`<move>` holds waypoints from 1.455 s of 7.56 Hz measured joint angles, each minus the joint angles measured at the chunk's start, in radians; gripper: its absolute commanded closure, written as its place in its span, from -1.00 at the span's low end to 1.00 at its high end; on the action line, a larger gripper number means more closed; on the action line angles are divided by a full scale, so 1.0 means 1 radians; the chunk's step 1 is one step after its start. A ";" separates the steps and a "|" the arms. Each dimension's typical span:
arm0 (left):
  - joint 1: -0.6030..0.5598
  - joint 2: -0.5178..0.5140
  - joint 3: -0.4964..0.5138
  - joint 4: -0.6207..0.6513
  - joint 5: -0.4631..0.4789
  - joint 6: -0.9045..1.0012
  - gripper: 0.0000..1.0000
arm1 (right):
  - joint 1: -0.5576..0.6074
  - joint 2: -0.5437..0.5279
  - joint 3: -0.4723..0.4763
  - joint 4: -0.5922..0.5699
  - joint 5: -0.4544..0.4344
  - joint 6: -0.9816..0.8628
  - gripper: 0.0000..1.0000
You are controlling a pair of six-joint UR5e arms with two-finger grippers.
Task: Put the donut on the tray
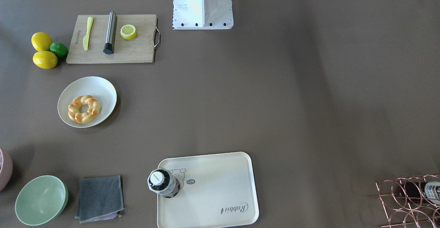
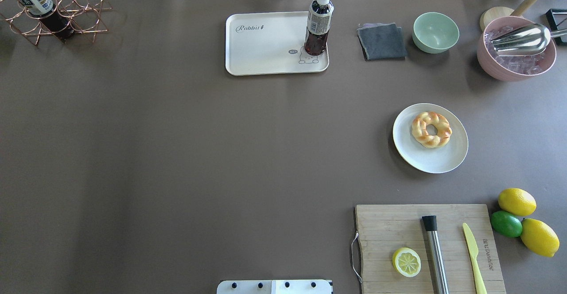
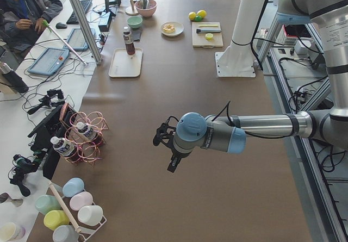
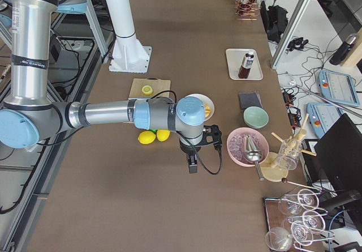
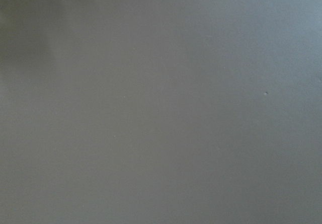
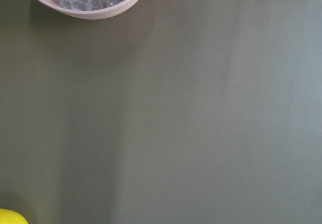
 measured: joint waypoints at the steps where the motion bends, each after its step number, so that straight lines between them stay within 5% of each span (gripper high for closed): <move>1: -0.011 0.006 -0.019 0.005 0.001 0.010 -0.94 | -0.001 -0.002 -0.001 0.000 -0.001 -0.002 -1.00; 5: -0.015 0.006 -0.041 0.102 0.133 0.012 -0.94 | -0.013 0.007 0.003 0.001 -0.008 -0.004 -1.00; 11: -0.022 -0.009 -0.082 0.238 0.099 0.027 -0.95 | -0.013 0.009 -0.002 0.000 -0.004 -0.004 -1.00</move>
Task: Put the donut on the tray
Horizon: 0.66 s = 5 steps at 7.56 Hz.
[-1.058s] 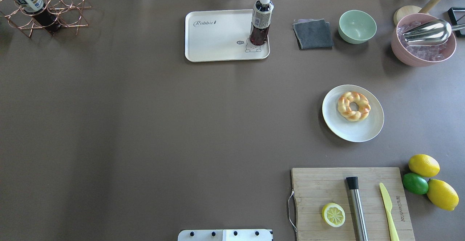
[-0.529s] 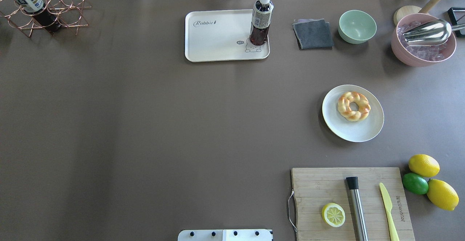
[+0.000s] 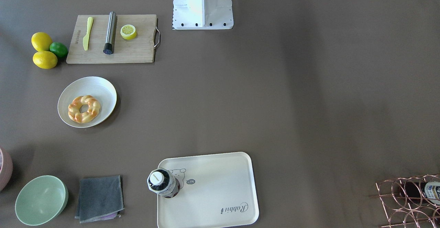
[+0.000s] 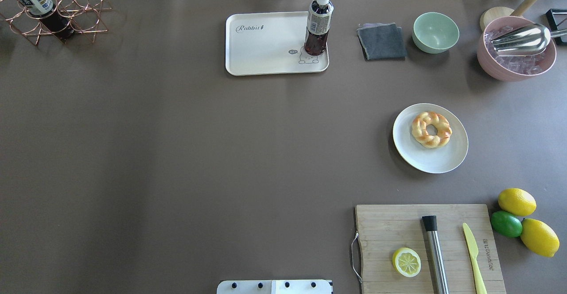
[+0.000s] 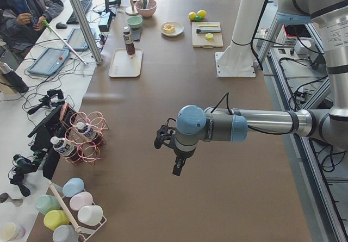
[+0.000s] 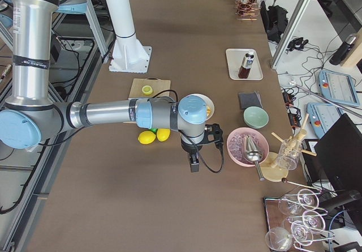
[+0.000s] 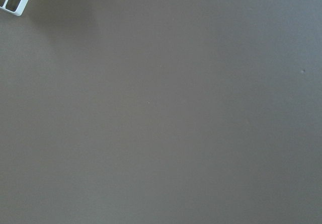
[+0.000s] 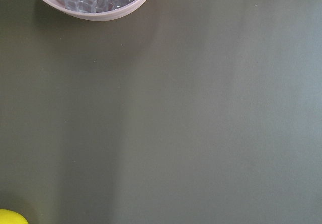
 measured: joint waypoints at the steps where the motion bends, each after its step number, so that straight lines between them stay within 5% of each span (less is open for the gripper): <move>1: 0.000 -0.015 -0.008 0.029 -0.002 -0.003 -0.95 | -0.004 0.002 -0.001 0.000 -0.001 0.000 -1.00; 5: -0.003 -0.025 -0.005 0.050 0.000 0.005 -0.95 | -0.010 -0.002 0.001 0.002 0.001 0.001 -1.00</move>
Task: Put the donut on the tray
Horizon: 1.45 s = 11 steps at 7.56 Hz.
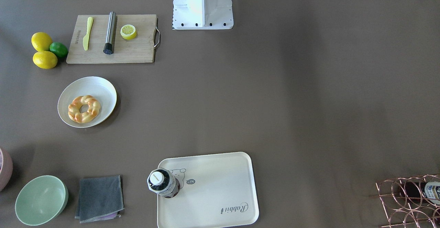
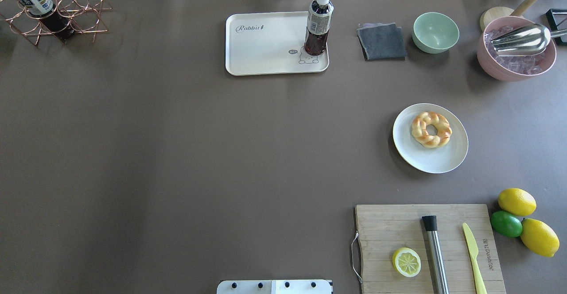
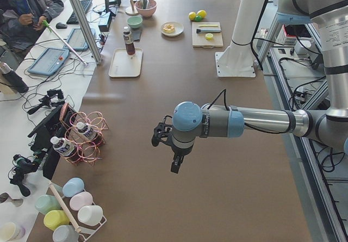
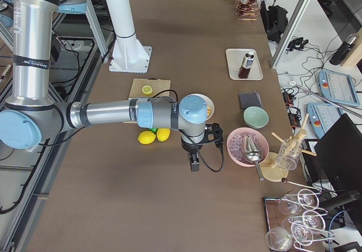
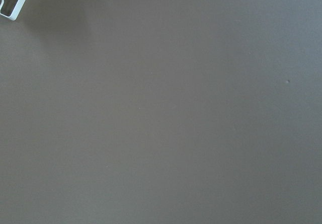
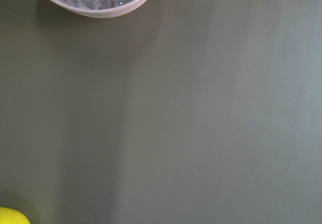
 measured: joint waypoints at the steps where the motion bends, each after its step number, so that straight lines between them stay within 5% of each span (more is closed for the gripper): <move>1: -0.007 -0.002 -0.002 0.001 -0.001 0.000 -0.95 | 0.000 -0.003 -0.002 0.001 0.001 0.000 -1.00; 3: -0.039 -0.001 -0.018 0.000 -0.002 0.000 -0.95 | 0.000 -0.010 -0.010 0.006 0.008 0.001 -1.00; 7: -0.050 -0.001 -0.052 -0.001 0.000 -0.001 -0.95 | -0.069 -0.026 -0.006 0.048 0.167 0.125 -0.95; 11: -0.049 -0.004 -0.058 -0.002 -0.001 -0.001 -0.95 | -0.329 0.045 -0.136 0.448 0.153 0.737 -0.80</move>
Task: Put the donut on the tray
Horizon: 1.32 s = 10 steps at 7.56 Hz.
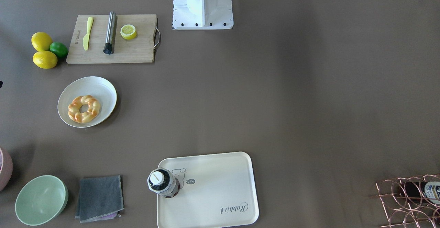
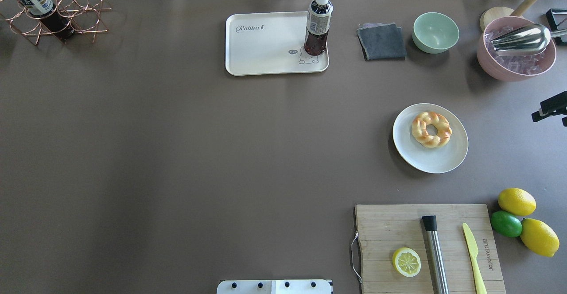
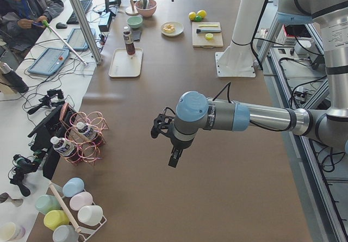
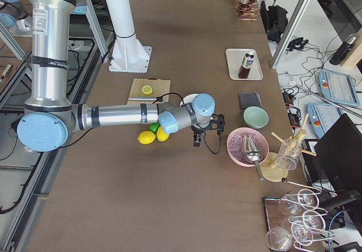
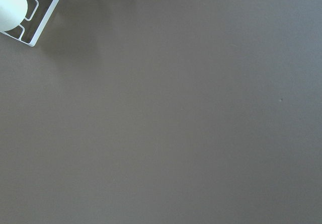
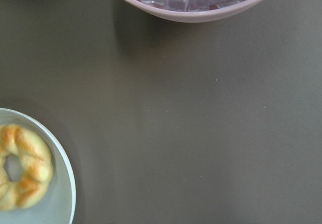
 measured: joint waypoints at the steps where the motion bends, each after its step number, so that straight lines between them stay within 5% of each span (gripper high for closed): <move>1: 0.001 -0.001 -0.002 0.000 -0.001 -0.002 -0.95 | -0.055 0.019 -0.053 0.129 -0.032 0.151 -0.74; 4: 0.004 -0.009 0.000 0.001 -0.001 -0.006 -0.95 | -0.220 0.040 -0.111 0.407 -0.124 0.455 -0.73; 7: 0.006 -0.024 0.005 0.004 -0.001 -0.007 -0.95 | -0.330 0.044 -0.111 0.473 -0.230 0.520 -0.65; 8: 0.006 -0.028 0.008 0.005 -0.001 -0.007 -0.95 | -0.354 0.045 -0.111 0.493 -0.253 0.543 -0.34; 10: 0.005 -0.029 0.010 0.005 -0.002 -0.008 -0.95 | -0.396 0.055 -0.110 0.520 -0.294 0.602 0.90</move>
